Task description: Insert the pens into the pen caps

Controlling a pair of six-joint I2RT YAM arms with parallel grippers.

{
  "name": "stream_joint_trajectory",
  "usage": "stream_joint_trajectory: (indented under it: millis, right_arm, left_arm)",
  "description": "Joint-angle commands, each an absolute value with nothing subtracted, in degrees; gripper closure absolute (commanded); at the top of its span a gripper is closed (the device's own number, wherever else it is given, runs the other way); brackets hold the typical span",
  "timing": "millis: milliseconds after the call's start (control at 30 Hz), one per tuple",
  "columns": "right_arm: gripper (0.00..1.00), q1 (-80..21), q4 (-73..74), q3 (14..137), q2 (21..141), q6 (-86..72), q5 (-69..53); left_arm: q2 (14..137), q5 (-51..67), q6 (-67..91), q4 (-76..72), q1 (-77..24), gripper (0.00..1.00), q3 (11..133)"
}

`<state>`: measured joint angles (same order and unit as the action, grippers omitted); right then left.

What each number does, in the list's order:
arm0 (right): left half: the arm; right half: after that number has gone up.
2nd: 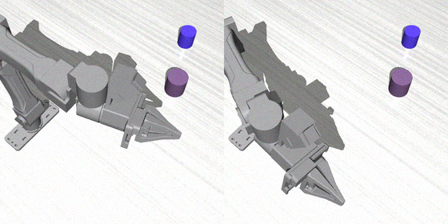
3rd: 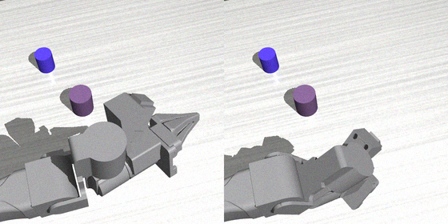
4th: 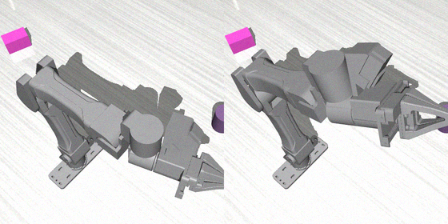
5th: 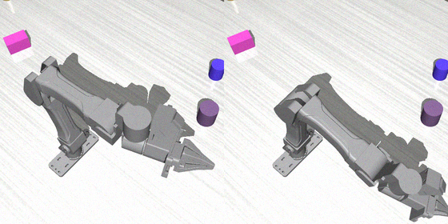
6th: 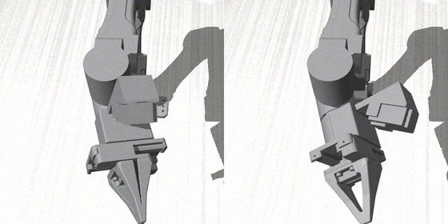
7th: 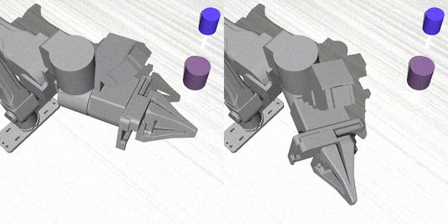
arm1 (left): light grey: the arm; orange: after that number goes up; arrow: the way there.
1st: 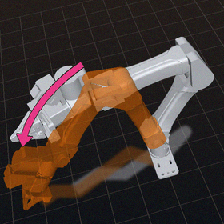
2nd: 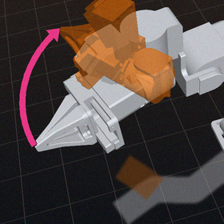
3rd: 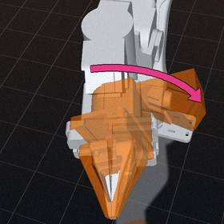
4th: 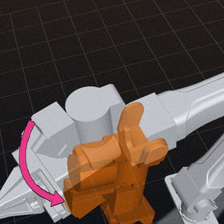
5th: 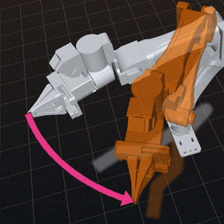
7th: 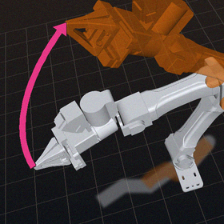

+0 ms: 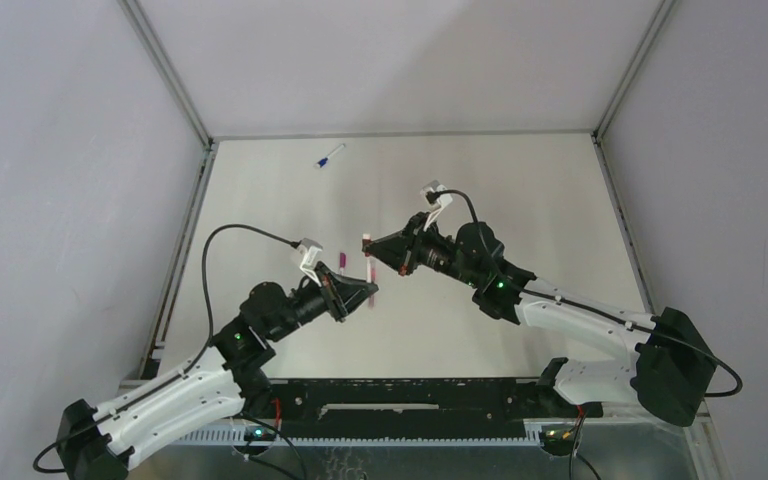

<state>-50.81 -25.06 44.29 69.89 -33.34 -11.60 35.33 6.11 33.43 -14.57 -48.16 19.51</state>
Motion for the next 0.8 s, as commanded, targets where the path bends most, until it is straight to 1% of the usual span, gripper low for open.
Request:
stream_joint_trajectory:
  millis: [0,300,533,767]
  right_arm:
    - [1.0,-51.6,-23.8,44.9,70.0,-32.8,-14.6]
    - [1.0,-53.9,-20.3,44.9,70.4,-31.1,-14.1]
    - [1.0,-57.7,-19.7,44.8,71.5,-31.5,-10.0]
    - [1.0,-62.0,-15.7,44.8,72.9,-32.8,-3.6]
  left_arm:
    - [33.3,4.2,32.0,-14.4,-48.4,1.0,20.8]
    - [29.8,-2.7,26.1,-7.5,-48.3,1.0,25.4]
    - [35.4,-5.9,22.2,-6.5,-48.4,1.0,31.0]
    - [39.6,-12.4,17.4,-6.2,-48.3,1.0,37.8]
